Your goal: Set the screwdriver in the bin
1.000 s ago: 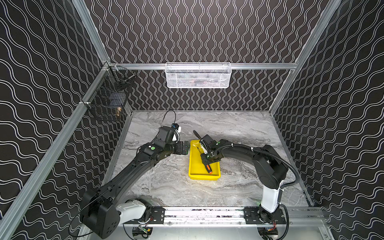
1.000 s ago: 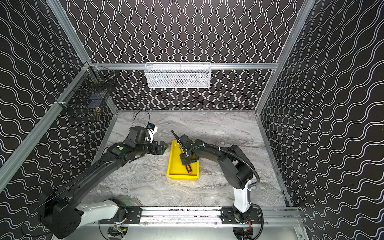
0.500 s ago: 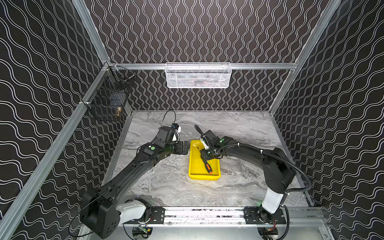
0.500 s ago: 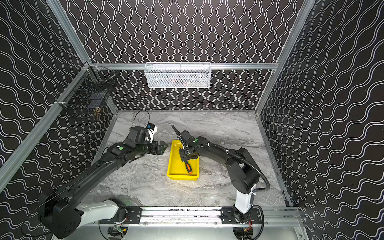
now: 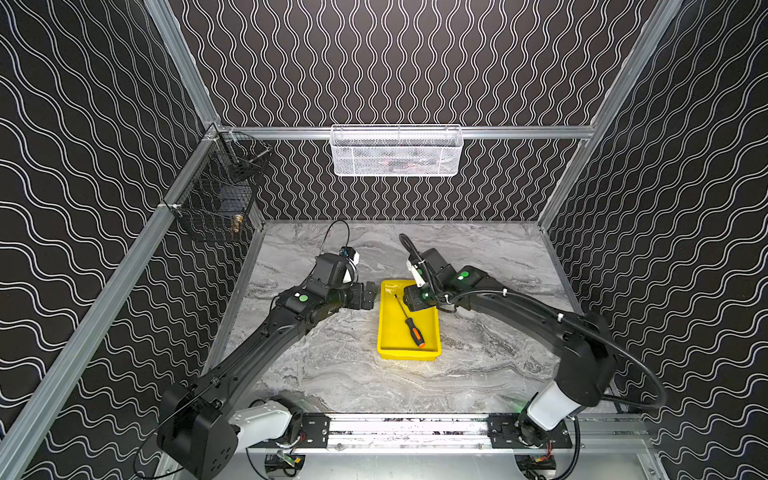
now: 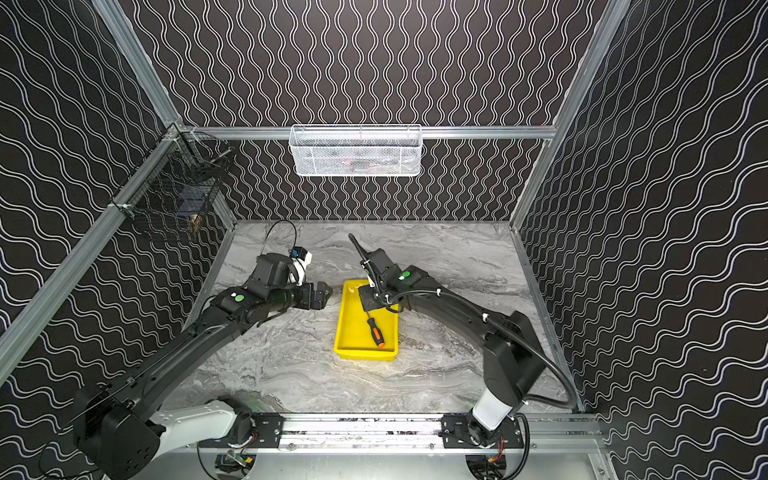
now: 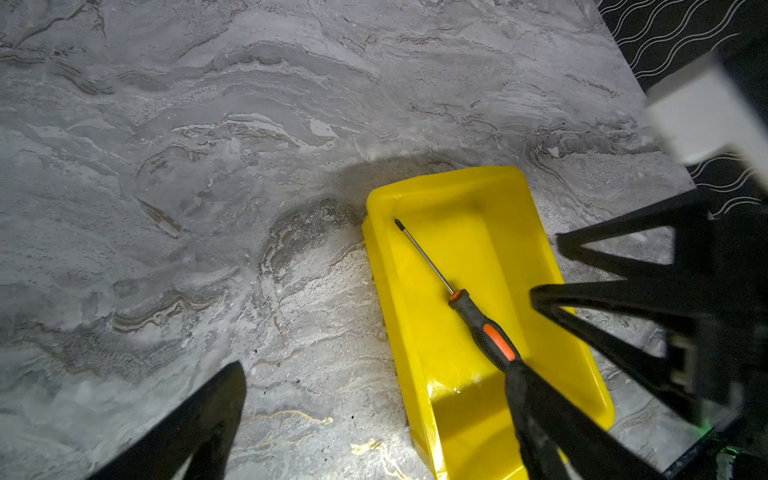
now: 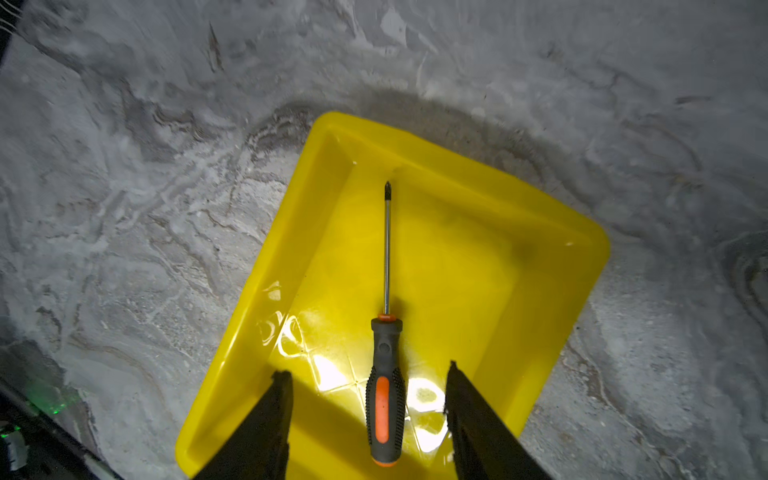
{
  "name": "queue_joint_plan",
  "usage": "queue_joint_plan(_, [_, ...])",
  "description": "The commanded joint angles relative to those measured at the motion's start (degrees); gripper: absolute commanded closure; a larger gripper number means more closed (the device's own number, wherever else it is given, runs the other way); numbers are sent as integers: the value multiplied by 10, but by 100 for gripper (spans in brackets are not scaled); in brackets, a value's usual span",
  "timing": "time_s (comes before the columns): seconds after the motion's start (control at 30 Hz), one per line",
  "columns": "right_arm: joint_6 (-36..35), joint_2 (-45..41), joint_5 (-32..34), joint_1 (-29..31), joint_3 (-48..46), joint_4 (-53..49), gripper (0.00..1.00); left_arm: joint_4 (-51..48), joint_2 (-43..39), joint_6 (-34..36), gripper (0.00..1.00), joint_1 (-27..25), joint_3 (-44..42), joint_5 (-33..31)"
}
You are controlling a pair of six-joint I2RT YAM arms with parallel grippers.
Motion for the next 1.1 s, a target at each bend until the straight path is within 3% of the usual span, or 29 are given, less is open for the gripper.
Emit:
queue_joint_plan(0.0, [-9, -45, 22, -20, -3, -6, 38, -8, -3, 14, 1, 0, 12, -41])
queue_joint_plan(0.2, [-18, -168, -41, -145, -79, 58, 33, 34, -18, 26, 1, -1, 0, -113])
queue_joint_plan(0.37, [-22, -253, -69, -265, -155, 112, 21, 91, -12, 34, 1, -1, -27, -165])
queue_joint_plan(0.57, [-20, -290, -58, -346, -220, 147, 0, 130, 2, 50, 1, 0, -39, -194])
queue_joint_plan(0.7, [-16, -293, -52, -376, -242, 174, 1, 180, -9, 53, 1, 0, -65, -250])
queue_joint_plan(0.8, [-5, -301, 0, -379, -259, 188, 1, 272, -13, 53, 1, 1, -120, -336])
queue_joint_plan(0.93, [10, -329, 82, -382, -317, 260, 1, 377, 3, 114, 1, 2, -183, -393])
queue_joint_plan(1.07, [-31, -323, 113, -382, -374, 354, 1, 512, 34, 190, 1, 14, -251, -427])
